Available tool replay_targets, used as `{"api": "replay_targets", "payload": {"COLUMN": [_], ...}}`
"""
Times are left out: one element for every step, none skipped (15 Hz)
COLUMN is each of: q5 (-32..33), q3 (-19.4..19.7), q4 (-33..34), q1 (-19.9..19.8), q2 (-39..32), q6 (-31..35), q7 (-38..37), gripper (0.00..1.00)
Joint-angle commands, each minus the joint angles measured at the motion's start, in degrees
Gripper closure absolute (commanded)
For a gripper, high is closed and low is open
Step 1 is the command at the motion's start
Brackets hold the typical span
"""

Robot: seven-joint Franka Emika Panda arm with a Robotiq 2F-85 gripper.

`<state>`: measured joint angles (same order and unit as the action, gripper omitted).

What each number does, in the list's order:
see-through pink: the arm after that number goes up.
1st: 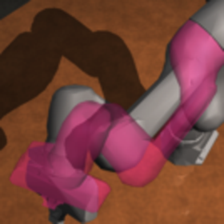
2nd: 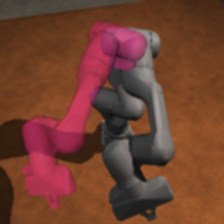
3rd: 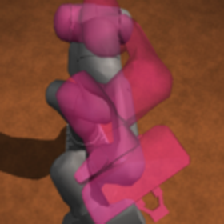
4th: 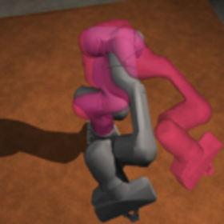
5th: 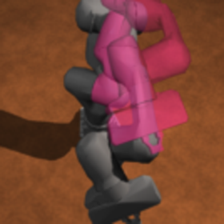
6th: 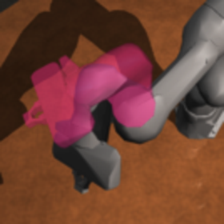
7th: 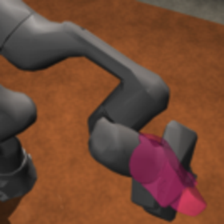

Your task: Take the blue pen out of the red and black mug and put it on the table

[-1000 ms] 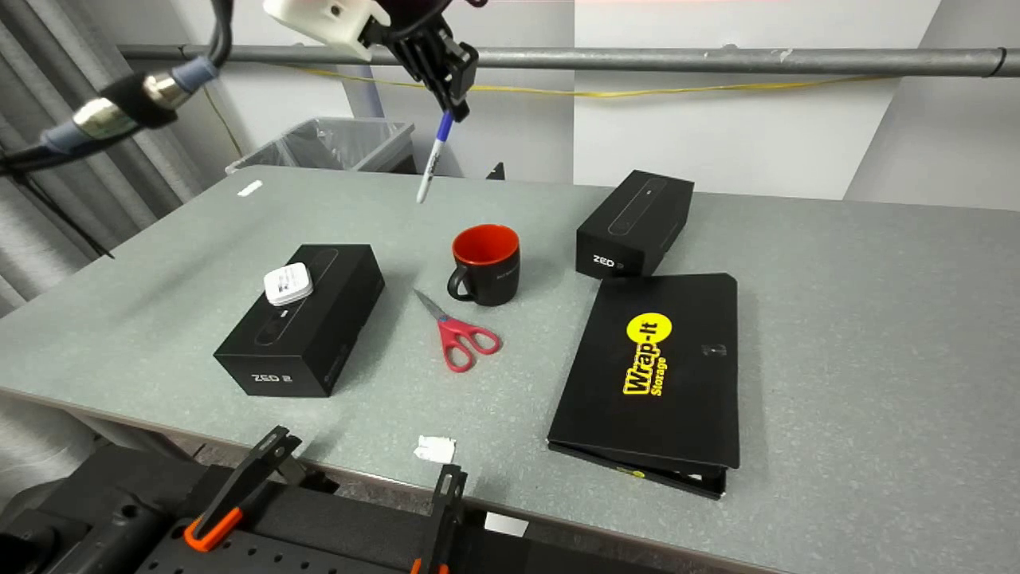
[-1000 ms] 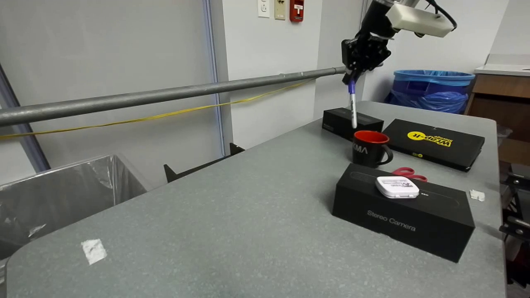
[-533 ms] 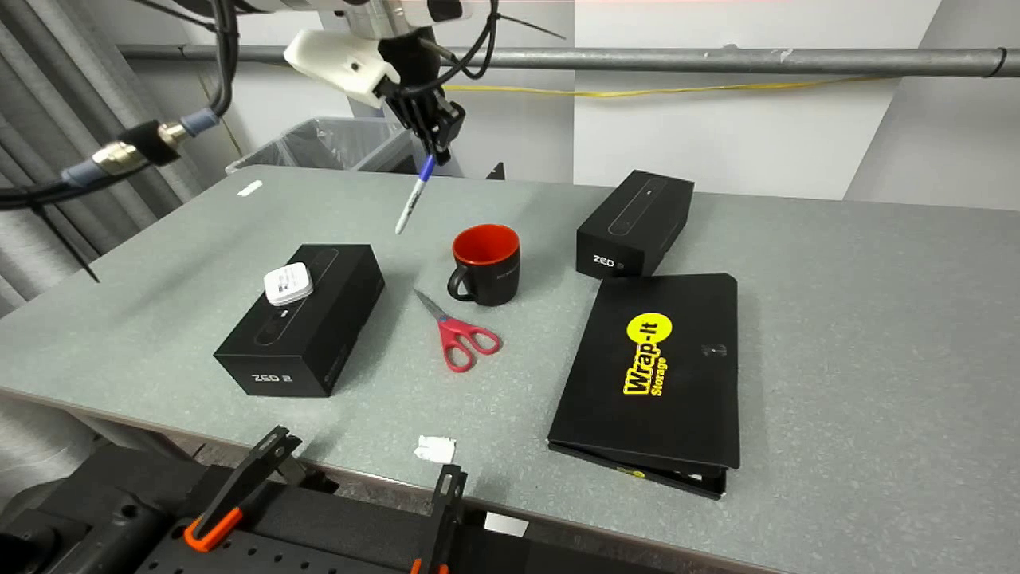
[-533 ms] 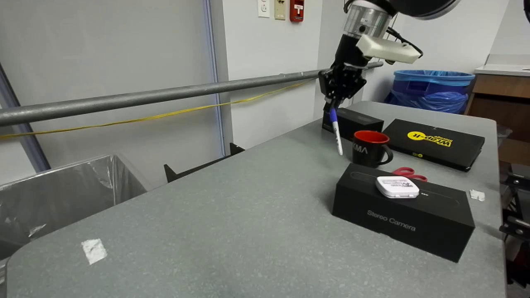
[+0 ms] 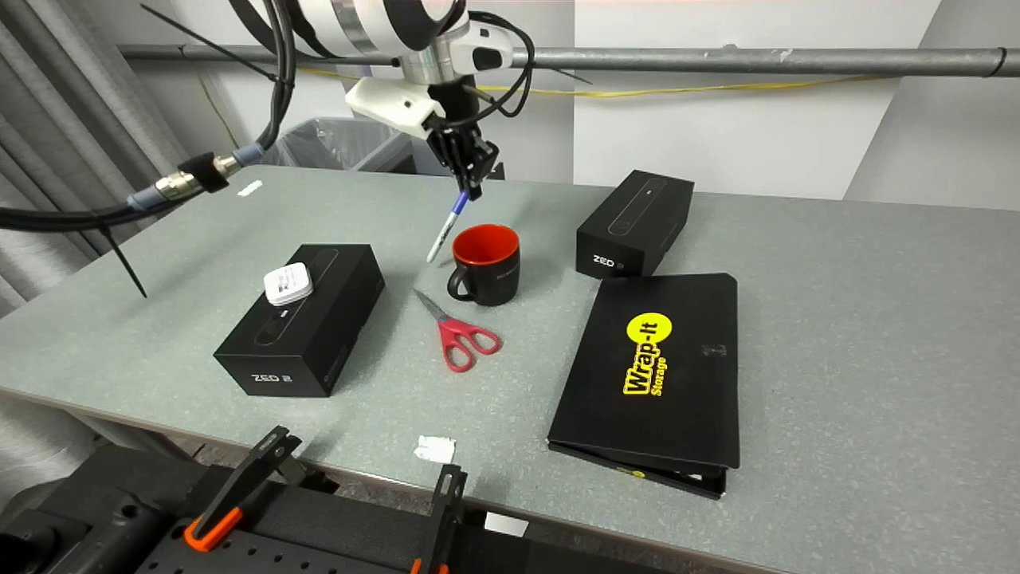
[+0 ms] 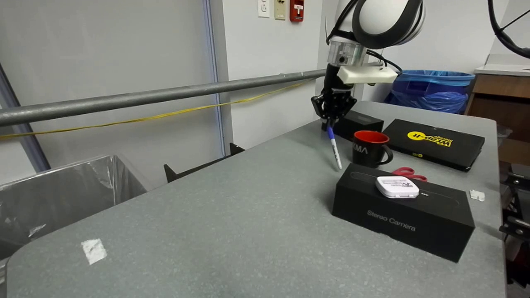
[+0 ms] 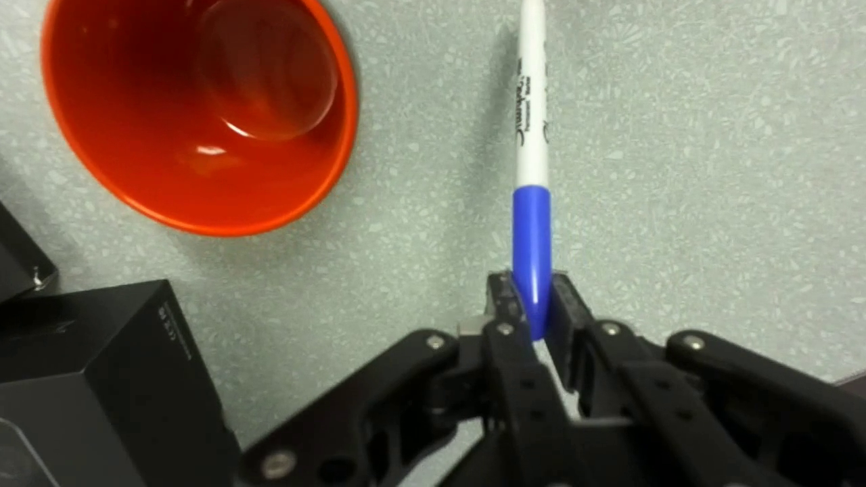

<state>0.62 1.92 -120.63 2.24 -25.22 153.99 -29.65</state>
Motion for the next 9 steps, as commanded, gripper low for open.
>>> {"api": "replay_targets", "payload": {"q5": [0.7, 0.6, 0.8, 1.0, 0.9, 0.6, 0.5, 0.6, 0.5], "q3": [3.9, 4.4, 5.1, 5.7, 6.0, 5.9, 6.1, 6.3, 6.3], "q4": [4.8, 5.1, 5.4, 5.3, 5.4, 5.4, 5.3, 5.2, 5.1], "q1": [4.2, 4.9, 5.8, 6.7, 7.3, 7.6, 8.1, 8.5, 8.8], "q2": [-4.5, -5.2, -5.8, -6.1, -6.3, -6.3, -6.3, -6.2, -6.1], "q6": [-1.7, -1.6, -1.3, -0.8, -1.1, -1.5, -1.3, -1.2, -1.1], "q7": [-1.8, -1.9, -2.2, -2.4, -2.4, -1.8, -1.7, -1.7, -1.8], "gripper": [0.96, 0.96, 0.96, 0.88, 0.6, 0.58, 0.53, 0.45, 0.37]}}
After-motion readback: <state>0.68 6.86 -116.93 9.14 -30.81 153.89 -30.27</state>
